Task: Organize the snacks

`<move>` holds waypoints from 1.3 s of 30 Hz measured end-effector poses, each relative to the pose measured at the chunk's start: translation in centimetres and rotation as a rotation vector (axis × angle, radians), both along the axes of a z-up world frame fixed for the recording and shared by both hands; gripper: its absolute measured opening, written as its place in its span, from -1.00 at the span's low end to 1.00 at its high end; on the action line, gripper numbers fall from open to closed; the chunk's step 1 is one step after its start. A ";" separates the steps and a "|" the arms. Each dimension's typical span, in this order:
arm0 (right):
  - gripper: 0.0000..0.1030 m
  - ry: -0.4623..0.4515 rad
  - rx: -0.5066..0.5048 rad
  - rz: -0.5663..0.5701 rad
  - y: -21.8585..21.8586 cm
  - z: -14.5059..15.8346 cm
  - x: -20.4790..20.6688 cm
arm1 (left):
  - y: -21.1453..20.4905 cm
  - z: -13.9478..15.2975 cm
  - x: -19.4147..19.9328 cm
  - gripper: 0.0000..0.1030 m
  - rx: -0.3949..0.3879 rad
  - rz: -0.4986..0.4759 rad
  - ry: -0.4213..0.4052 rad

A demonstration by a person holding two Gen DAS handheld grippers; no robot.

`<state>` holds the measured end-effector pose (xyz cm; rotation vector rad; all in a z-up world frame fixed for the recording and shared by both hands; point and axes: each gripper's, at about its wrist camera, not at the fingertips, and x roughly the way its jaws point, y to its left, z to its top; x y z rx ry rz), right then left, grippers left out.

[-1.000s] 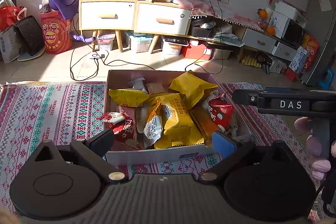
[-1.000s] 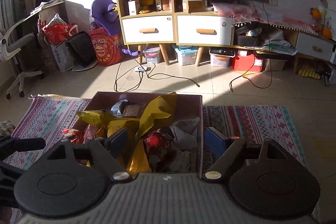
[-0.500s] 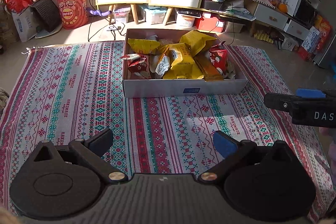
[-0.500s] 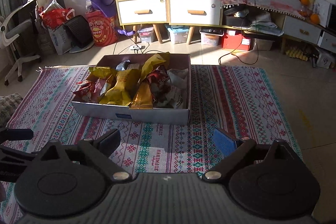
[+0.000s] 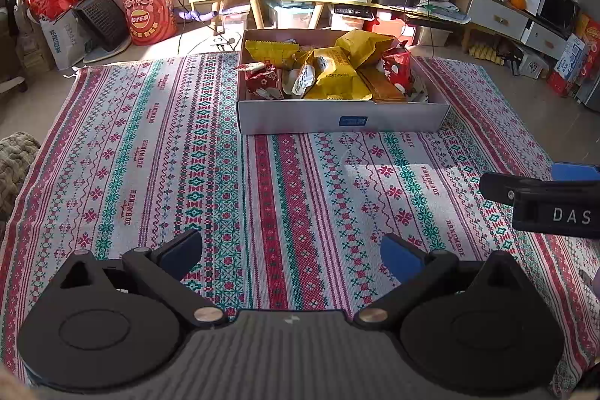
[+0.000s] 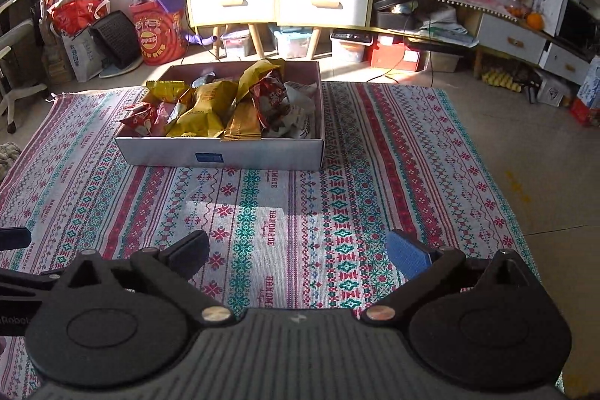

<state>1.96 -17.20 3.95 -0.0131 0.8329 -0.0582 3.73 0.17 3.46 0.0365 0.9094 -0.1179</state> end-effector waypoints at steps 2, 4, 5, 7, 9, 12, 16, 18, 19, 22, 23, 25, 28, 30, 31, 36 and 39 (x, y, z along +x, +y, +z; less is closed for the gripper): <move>0.96 -0.004 -0.014 -0.007 0.0 -0.1 -0.1 | -0.1 0.0 -0.1 1.00 0.014 0.016 -0.014; 0.96 -0.001 -0.010 -0.015 -0.1 -0.2 -0.1 | 0.0 0.0 -0.1 1.00 0.017 0.025 -0.018; 0.96 0.004 -0.003 -0.016 -0.1 -0.3 -0.2 | 0.0 0.0 -0.1 1.00 0.018 0.032 -0.016; 0.96 0.010 0.010 -0.017 0.0 -0.4 -0.3 | 0.2 0.0 0.0 1.00 0.021 0.040 -0.015; 0.97 0.013 0.013 -0.010 0.2 -0.4 -0.4 | 0.2 0.0 0.0 1.00 0.024 0.046 -0.017; 0.97 0.020 0.004 0.000 0.6 -0.6 -0.5 | 0.4 0.1 -0.1 1.00 0.025 0.051 -0.019; 0.97 0.026 -0.005 0.015 1.2 -0.8 -0.6 | 0.4 0.1 -0.1 1.00 0.028 0.052 -0.016; 0.97 0.028 -0.010 0.019 1.4 -0.8 -0.6 | 0.5 0.1 -0.1 1.00 0.029 0.054 -0.013; 0.97 0.029 -0.011 0.020 1.5 -0.8 -0.7 | 0.6 0.1 -0.1 1.00 0.031 0.056 -0.012; 0.97 0.032 -0.015 0.023 1.6 -0.9 -0.6 | 0.7 0.1 -0.2 1.00 0.038 0.061 -0.014; 0.97 0.034 -0.016 0.024 1.7 -0.9 -0.6 | 0.7 0.2 -0.2 1.00 0.039 0.062 -0.013; 0.97 0.038 -0.019 0.024 1.8 -1.0 -0.5 | 0.8 0.1 -0.2 1.00 0.039 0.065 -0.012; 0.97 0.039 -0.019 0.026 1.8 -1.0 -0.5 | 0.8 0.1 -0.2 1.00 0.040 0.068 -0.010; 0.97 0.039 -0.020 0.027 1.8 -1.0 -0.6 | 0.8 0.2 -0.2 1.00 0.040 0.067 -0.011; 0.97 0.039 -0.019 0.026 1.8 -1.0 -0.6 | 0.8 0.2 -0.2 1.00 0.041 0.066 -0.012; 0.97 0.042 -0.015 0.023 1.7 -1.0 -0.6 | 0.7 0.1 -0.2 1.00 0.044 0.064 -0.012; 0.97 0.043 -0.014 0.023 1.6 -0.9 -0.5 | 0.7 0.1 -0.2 1.00 0.044 0.063 -0.011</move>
